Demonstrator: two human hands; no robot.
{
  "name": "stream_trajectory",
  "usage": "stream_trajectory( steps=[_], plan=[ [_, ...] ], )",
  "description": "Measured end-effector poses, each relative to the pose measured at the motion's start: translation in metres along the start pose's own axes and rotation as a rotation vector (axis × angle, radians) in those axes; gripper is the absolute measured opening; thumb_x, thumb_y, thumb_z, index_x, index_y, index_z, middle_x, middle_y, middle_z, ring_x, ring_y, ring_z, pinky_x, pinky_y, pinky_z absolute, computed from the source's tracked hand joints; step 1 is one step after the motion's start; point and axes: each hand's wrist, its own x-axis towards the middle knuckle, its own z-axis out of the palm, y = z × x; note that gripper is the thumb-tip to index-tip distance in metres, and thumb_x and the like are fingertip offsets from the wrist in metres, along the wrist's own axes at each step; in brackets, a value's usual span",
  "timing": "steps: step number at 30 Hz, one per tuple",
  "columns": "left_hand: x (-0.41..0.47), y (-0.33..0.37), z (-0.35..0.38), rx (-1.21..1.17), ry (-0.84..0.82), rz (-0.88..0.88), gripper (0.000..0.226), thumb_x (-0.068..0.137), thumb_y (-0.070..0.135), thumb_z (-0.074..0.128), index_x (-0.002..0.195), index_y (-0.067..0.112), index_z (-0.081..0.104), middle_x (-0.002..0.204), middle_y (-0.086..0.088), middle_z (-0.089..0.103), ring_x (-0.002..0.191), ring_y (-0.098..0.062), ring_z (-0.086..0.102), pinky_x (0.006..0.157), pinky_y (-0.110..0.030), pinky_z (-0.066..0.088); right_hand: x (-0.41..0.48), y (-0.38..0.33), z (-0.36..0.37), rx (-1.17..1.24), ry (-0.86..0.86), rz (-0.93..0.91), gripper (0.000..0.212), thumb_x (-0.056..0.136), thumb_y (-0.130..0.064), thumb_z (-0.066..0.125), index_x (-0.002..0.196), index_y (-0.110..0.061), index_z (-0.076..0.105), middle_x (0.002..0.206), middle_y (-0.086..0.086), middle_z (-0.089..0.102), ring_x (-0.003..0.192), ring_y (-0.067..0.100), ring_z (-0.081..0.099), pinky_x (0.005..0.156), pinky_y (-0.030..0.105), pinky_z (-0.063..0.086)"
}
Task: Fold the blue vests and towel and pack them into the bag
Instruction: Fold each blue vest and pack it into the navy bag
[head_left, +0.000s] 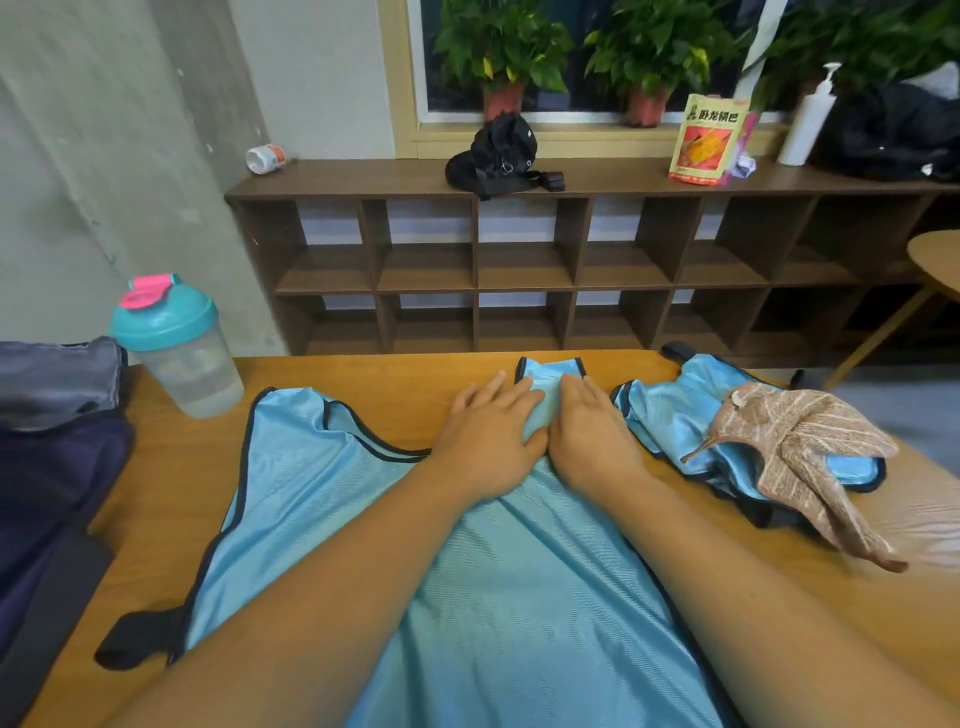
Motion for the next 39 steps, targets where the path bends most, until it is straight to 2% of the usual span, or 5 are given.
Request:
stream_trajectory(
  steps=[5, 11, 18, 22, 39],
  plan=[
    [-0.002, 0.002, 0.001, -0.125, 0.122, 0.033, 0.046, 0.108, 0.045, 0.035, 0.151, 0.031, 0.042, 0.165, 0.011, 0.038, 0.16, -0.016, 0.018, 0.129, -0.049, 0.014, -0.008, -0.018, -0.026, 0.237, 0.118, -0.084, 0.053, 0.106, -0.008, 0.046, 0.158, -0.005, 0.04, 0.162, 0.015, 0.044, 0.153, 0.029, 0.035, 0.123, 0.037, 0.027],
    [-0.001, -0.008, -0.026, -0.709, 0.344, -0.164, 0.023, 0.089, 0.019, 0.049, 0.109, 0.03, 0.054, 0.116, 0.006, 0.066, 0.109, -0.02, 0.062, 0.093, -0.047, 0.053, -0.01, -0.063, -0.035, 0.362, 0.064, -0.219, 0.049, 0.112, -0.026, 0.048, 0.159, -0.018, 0.04, 0.155, 0.006, 0.049, 0.144, 0.022, 0.045, 0.107, 0.025, 0.033],
    [0.01, -0.049, -0.087, -1.117, 0.51, -0.446, 0.014, 0.096, 0.017, 0.065, 0.105, 0.027, 0.067, 0.109, 0.004, 0.07, 0.105, -0.015, 0.067, 0.097, -0.042, 0.056, 0.0, -0.104, -0.011, 0.343, 0.096, -0.299, 0.034, 0.106, -0.016, 0.05, 0.14, -0.018, 0.054, 0.134, 0.008, 0.059, 0.124, 0.025, 0.057, 0.103, 0.042, 0.048],
    [-0.001, -0.079, -0.112, -1.016, 0.481, -0.442, 0.014, 0.099, 0.021, 0.065, 0.11, 0.028, 0.068, 0.114, 0.004, 0.069, 0.106, -0.012, 0.064, 0.081, -0.027, 0.049, -0.007, -0.112, 0.021, 0.284, 0.015, -0.355, 0.035, 0.106, -0.018, 0.055, 0.14, -0.012, 0.057, 0.135, 0.01, 0.06, 0.127, 0.029, 0.056, 0.108, 0.043, 0.045],
    [-0.063, -0.178, -0.127, 0.303, -0.185, -0.336, 0.015, 0.084, 0.04, 0.073, 0.084, 0.027, 0.068, 0.088, 0.004, 0.069, 0.086, -0.02, 0.065, 0.074, -0.037, 0.058, -0.005, -0.1, 0.043, 0.194, 0.116, -0.445, 0.021, 0.107, -0.018, 0.052, 0.122, -0.018, 0.067, 0.116, -0.002, 0.06, 0.112, 0.021, 0.051, 0.1, 0.039, 0.046]
  ],
)
